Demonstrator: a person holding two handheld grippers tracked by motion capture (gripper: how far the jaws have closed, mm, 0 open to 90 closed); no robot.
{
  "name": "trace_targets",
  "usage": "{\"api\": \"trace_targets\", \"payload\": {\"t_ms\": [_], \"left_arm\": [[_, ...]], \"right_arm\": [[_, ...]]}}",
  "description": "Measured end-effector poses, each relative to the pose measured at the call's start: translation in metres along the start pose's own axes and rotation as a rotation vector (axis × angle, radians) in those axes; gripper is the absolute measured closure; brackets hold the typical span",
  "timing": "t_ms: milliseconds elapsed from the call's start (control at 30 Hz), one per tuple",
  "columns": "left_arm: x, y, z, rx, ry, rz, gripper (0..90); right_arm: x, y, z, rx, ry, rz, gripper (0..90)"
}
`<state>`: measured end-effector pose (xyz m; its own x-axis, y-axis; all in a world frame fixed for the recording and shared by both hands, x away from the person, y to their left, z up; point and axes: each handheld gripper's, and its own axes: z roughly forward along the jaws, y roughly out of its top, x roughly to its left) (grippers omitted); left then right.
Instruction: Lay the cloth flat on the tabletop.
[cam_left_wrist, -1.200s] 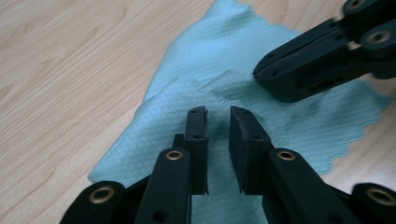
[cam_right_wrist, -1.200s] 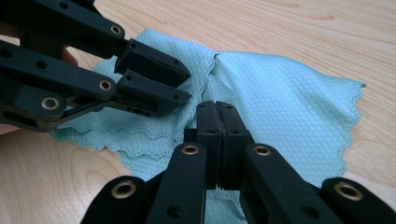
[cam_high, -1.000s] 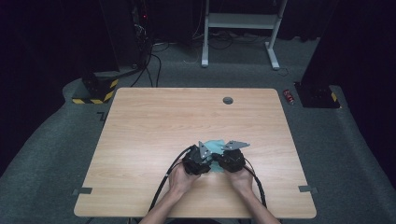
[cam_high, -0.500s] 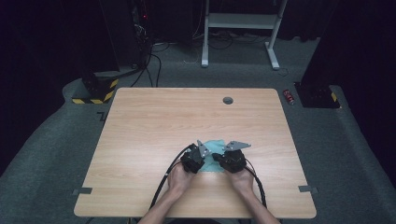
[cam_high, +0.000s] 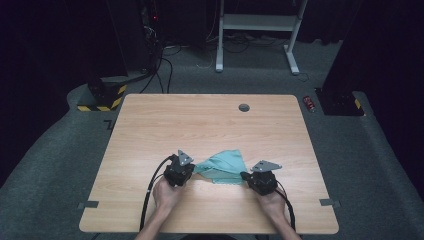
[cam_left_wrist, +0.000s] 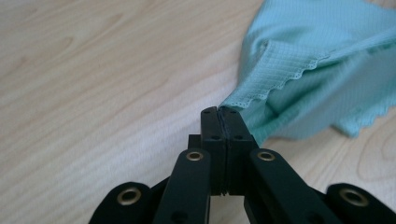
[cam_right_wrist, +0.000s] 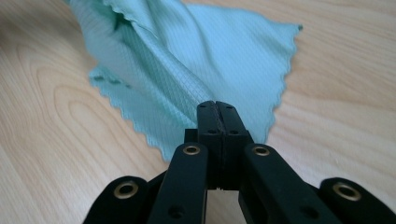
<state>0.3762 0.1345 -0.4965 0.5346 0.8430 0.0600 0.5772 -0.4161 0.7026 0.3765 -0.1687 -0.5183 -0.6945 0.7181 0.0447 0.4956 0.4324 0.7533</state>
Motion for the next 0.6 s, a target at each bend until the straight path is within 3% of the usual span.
{"api": "trace_targets", "payload": {"t_ms": [267, 467, 567, 600], "left_arm": [[0.0, -0.032, -0.011, 0.005, -0.028, -0.05, 89.3], [0.004, -0.043, -0.018, 0.003, -0.05, -0.083, 89.4], [0.004, -0.042, -0.018, 0.008, -0.057, -0.076, 88.8], [0.004, -0.041, -0.018, 0.002, -0.058, -0.072, 75.7]], "right_arm": [[0.004, -0.013, -0.014, 0.015, -0.029, -0.036, 90.0], [0.005, -0.018, -0.019, 0.007, -0.027, -0.027, 90.0], [0.007, -0.018, -0.017, 0.022, -0.03, -0.032, 90.0], [0.007, -0.018, -0.017, 0.028, -0.022, -0.036, 89.3]]}}
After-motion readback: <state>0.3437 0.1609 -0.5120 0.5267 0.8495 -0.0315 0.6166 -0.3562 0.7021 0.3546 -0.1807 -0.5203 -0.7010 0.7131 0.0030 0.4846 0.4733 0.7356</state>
